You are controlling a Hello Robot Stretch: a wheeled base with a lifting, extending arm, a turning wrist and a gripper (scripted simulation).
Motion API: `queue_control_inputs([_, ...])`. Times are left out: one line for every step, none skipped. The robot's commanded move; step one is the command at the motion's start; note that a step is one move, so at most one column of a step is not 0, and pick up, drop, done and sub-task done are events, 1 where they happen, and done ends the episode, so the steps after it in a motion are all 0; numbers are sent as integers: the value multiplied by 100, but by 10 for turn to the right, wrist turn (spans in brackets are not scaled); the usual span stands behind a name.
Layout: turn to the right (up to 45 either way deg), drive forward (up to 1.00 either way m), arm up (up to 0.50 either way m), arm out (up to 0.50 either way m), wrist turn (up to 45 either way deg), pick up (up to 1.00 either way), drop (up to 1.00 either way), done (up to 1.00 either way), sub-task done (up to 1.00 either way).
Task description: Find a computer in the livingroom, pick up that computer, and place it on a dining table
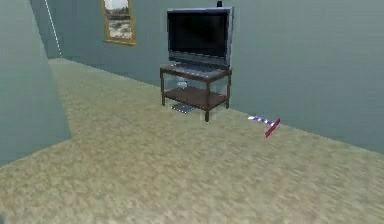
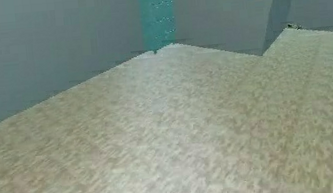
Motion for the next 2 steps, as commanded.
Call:
queue_control_inputs([-30, 0, 0, 0, 0, 0, 0, 0, 0])
queue_control_inputs([0, 25, 0, 0, 0, 0, 0, 0, 0])
